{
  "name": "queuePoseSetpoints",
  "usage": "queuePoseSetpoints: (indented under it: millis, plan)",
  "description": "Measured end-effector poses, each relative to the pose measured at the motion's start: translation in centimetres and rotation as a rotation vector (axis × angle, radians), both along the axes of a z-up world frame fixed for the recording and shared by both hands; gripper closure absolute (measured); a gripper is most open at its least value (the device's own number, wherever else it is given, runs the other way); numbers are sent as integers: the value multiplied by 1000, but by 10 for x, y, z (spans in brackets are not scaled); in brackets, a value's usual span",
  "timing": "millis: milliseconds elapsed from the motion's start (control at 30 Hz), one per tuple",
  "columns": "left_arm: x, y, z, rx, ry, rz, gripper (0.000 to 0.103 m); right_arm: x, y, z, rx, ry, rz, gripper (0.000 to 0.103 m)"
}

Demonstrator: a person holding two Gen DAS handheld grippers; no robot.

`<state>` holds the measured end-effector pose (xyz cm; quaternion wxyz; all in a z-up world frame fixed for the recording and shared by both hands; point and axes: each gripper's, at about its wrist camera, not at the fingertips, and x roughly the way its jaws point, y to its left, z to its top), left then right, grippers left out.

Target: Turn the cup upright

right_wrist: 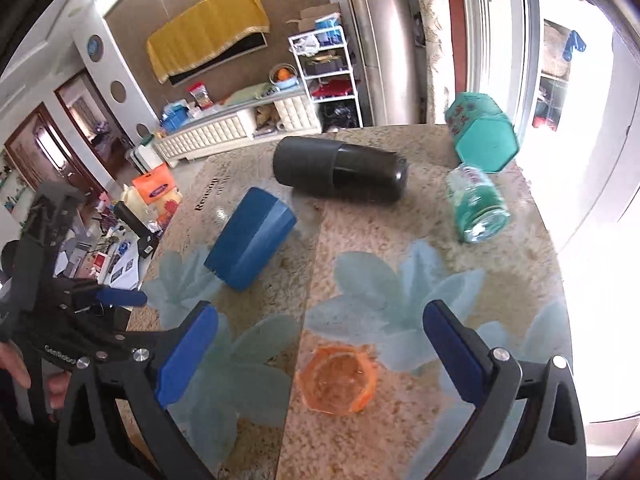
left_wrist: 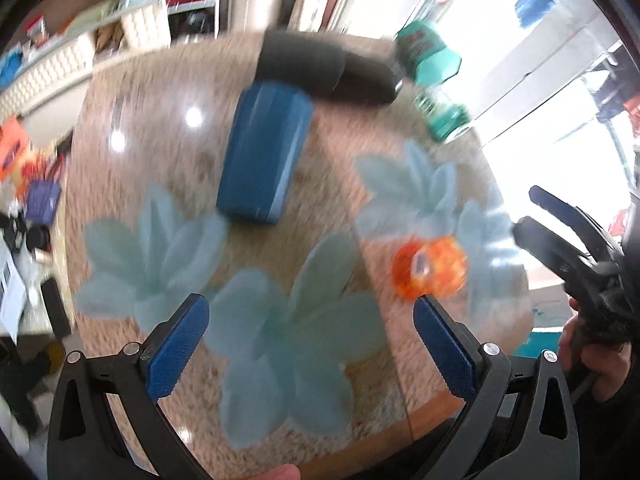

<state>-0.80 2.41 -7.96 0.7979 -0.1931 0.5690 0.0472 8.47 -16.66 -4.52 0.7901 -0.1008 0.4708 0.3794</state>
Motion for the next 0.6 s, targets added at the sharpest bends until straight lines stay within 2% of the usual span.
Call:
queuePoseSetpoints:
  millis: [133, 400, 500, 600]
  plan:
    - [7, -12, 25, 57, -82, -25, 0, 13, -1, 3, -41, 90, -6, 0]
    - [20, -38, 49, 113, -130, -12, 0, 7, -12, 19, -132, 42, 26, 0]
    - [21, -51, 55, 136, -137, -13, 0, 8, -17, 21, -140, 54, 24, 0]
    - [19, -63, 59, 161, -151, -17, 0, 9, -23, 26, -154, 17, 37, 0]
